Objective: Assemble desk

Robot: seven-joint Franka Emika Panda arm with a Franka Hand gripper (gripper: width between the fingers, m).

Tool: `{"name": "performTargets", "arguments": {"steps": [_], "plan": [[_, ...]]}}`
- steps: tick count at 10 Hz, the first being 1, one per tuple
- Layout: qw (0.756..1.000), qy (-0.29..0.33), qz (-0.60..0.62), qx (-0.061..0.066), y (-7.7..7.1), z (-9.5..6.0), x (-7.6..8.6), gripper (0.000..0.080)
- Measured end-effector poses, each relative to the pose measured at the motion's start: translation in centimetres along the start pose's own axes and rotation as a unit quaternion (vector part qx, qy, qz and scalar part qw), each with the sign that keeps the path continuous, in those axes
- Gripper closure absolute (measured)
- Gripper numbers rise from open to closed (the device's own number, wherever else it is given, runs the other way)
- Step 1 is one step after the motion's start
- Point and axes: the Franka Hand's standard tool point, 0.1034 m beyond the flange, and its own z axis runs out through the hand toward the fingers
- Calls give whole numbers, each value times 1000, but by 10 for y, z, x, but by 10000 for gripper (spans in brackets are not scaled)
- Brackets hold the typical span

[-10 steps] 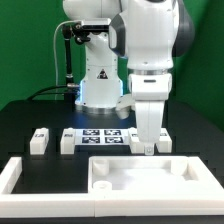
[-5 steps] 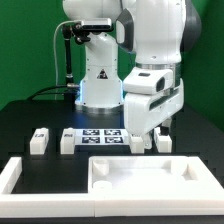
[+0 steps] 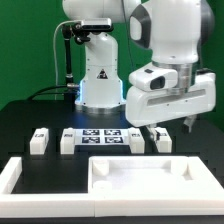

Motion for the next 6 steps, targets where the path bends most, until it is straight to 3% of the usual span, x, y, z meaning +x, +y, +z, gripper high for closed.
{"name": "performTargets", "arguments": {"steps": [3,4,6], "plan": [[1000,-22,9,2,-2,1,-5,151],[997,-72,35,3,-5,5,-19,151],[982,-172,72,8,-8,7,-25,151]]}}
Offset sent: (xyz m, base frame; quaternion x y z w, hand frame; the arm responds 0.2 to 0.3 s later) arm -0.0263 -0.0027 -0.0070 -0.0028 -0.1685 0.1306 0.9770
